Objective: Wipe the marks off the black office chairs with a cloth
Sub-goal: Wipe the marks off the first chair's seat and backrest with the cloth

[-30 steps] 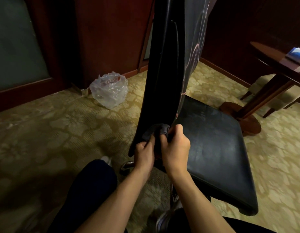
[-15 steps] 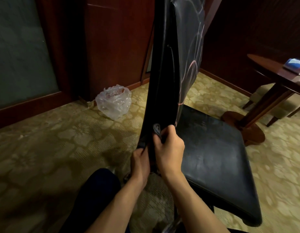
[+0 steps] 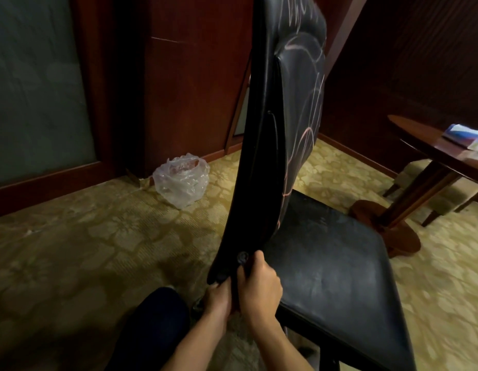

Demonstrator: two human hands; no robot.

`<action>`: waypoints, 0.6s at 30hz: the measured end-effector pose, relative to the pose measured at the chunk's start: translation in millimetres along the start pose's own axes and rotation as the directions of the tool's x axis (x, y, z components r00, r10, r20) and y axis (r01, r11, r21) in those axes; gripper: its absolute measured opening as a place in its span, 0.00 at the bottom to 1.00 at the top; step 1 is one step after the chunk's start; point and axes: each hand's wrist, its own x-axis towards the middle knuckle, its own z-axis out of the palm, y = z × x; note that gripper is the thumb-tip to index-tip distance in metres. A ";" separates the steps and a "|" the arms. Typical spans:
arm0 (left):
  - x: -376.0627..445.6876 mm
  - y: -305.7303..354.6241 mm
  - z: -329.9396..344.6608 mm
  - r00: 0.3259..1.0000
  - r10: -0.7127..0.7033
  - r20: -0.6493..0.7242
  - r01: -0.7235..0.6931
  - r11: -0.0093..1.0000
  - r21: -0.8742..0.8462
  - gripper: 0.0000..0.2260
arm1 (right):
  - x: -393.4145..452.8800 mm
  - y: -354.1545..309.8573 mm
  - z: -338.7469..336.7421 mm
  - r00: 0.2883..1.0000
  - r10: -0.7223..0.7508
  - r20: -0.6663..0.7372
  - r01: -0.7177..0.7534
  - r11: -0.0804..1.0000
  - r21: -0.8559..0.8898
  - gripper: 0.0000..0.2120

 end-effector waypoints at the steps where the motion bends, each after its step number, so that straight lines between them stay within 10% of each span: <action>1: -2.4 1.7 -3.4 0.998 0.065 -0.009 -0.064 0.997 0.043 0.19 | -0.2 -2.0 -4.6 1.000 -0.013 -0.021 0.014 1.000 0.022 0.10; 8: -67.5 71.5 -14.7 0.838 0.508 -0.201 -0.464 0.856 0.229 0.20 | 1.9 -36.9 -67.5 0.980 -0.065 -0.187 0.098 0.980 0.171 0.13; 18: -162.3 158.1 -17.7 0.562 0.821 -0.102 -0.810 0.571 0.134 0.05 | 5.7 -88.0 -163.9 0.937 -0.123 -0.326 0.214 0.941 0.261 0.13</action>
